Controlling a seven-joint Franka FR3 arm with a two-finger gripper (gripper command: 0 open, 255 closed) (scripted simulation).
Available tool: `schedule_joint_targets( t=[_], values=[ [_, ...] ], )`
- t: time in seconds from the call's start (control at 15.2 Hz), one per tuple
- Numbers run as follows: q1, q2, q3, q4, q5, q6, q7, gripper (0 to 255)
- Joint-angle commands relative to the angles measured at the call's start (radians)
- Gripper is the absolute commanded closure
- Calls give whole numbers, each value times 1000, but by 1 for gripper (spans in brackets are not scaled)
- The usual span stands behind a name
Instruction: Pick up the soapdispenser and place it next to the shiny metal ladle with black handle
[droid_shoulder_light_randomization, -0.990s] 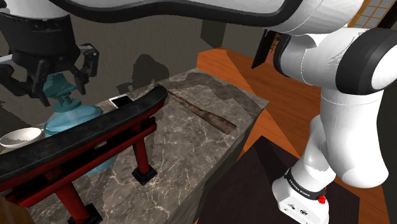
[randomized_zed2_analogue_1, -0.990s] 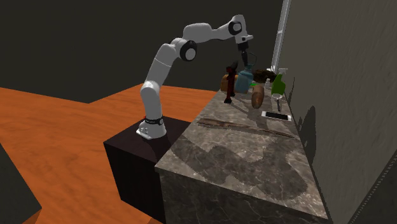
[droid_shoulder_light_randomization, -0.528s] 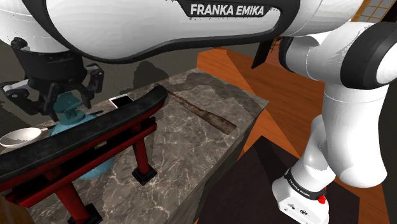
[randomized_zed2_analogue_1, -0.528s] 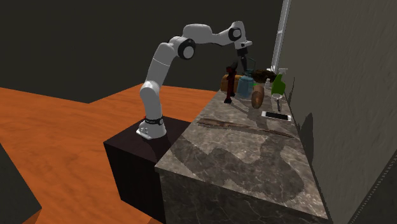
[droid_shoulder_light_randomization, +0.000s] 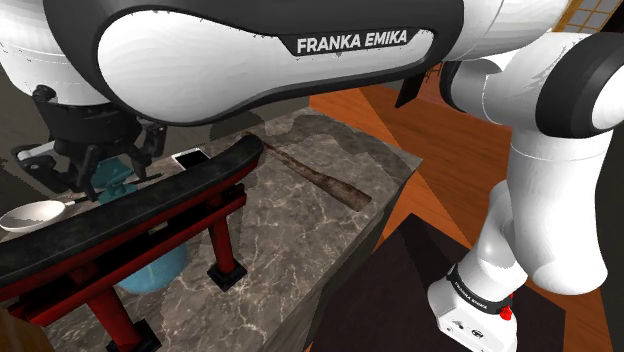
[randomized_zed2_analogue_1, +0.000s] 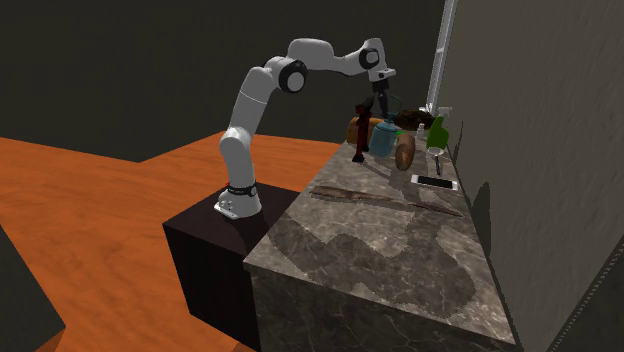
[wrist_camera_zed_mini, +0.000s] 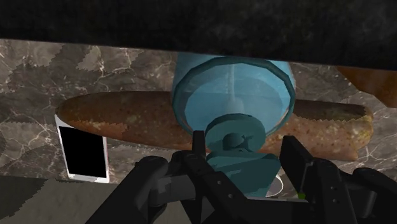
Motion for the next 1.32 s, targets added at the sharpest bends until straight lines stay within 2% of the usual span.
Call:
schedule_joint_targets(
  t=[0.0, 0.07, 0.13, 0.46, 0.73, 1.25],
  values=[
    [0, -1, 0, -1, 0, 1, 0, 255],
    [0, -1, 0, -1, 0, 1, 0, 255],
    [0, -1, 0, 0, 0, 1, 0, 0],
    [0, -1, 0, -1, 0, 1, 0, 0],
    [28, -13, 9, 106, 6, -115, -15, 0],
    [28, -13, 9, 105, 6, -115, -15, 0]
  ],
)
